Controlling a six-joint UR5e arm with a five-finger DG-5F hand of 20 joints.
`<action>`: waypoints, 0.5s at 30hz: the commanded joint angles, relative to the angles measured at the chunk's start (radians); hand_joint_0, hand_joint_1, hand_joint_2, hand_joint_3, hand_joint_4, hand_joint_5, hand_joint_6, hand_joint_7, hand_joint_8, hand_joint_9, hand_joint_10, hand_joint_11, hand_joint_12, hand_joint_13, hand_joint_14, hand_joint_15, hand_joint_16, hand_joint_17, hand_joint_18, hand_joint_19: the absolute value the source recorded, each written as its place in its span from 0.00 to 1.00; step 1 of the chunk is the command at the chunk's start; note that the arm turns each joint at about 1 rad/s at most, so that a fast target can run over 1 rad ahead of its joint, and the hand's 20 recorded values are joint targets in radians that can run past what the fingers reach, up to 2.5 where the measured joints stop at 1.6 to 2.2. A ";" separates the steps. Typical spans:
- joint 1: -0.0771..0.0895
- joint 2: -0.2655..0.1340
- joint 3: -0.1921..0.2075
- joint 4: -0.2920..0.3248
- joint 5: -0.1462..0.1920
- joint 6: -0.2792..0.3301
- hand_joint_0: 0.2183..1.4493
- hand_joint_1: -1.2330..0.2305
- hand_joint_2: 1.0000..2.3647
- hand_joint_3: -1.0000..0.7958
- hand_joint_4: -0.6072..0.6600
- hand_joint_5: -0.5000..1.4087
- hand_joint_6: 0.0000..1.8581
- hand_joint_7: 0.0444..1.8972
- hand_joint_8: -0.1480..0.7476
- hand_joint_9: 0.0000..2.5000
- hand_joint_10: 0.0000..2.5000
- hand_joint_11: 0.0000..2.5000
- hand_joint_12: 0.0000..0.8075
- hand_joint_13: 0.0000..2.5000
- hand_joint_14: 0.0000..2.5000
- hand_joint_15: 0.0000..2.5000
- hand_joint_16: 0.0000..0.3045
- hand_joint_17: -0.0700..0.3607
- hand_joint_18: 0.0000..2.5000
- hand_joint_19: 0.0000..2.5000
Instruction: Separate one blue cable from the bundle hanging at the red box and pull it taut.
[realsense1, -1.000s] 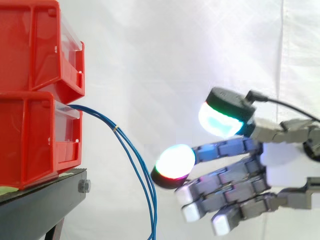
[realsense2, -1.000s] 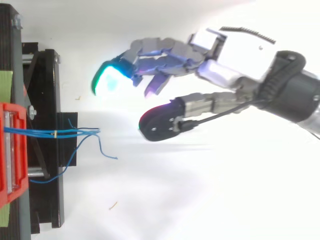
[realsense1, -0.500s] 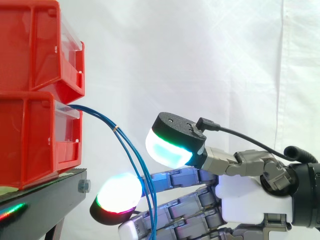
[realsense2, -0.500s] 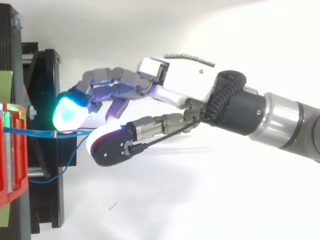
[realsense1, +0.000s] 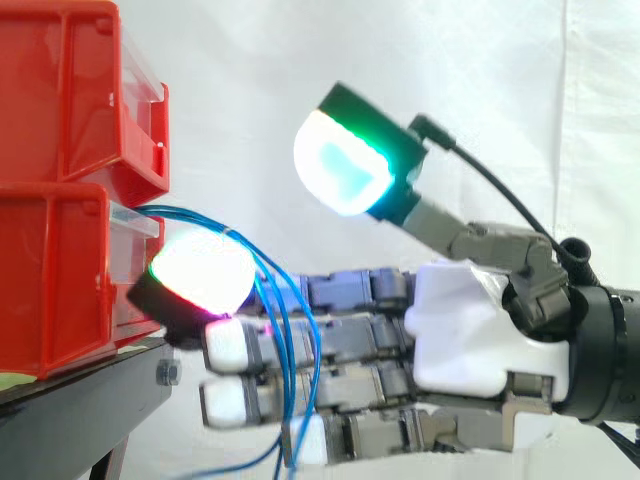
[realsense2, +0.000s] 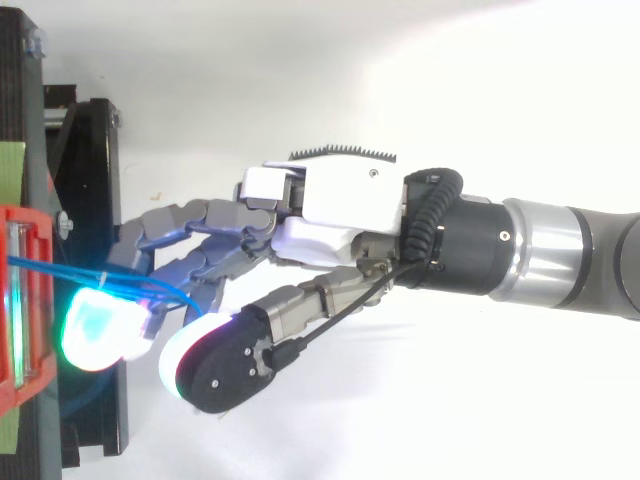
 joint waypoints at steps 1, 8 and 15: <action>-0.003 0.000 0.001 0.020 -0.009 0.003 0.27 0.43 0.00 0.28 0.70 0.17 0.27 0.48 0.41 0.24 0.01 0.30 0.44 0.21 0.01 0.32 0.15 0.41 0.27 0.33; -0.008 0.001 0.001 0.011 0.010 -0.068 0.28 0.43 0.00 0.28 0.70 0.17 0.27 0.48 0.41 0.24 0.01 0.30 0.43 0.21 0.01 0.32 0.15 0.41 0.27 0.33; -0.018 0.000 -0.001 0.007 0.010 -0.080 0.28 0.43 0.00 0.28 0.70 0.17 0.27 0.48 0.40 0.24 0.01 0.30 0.43 0.21 0.01 0.32 0.15 0.41 0.27 0.33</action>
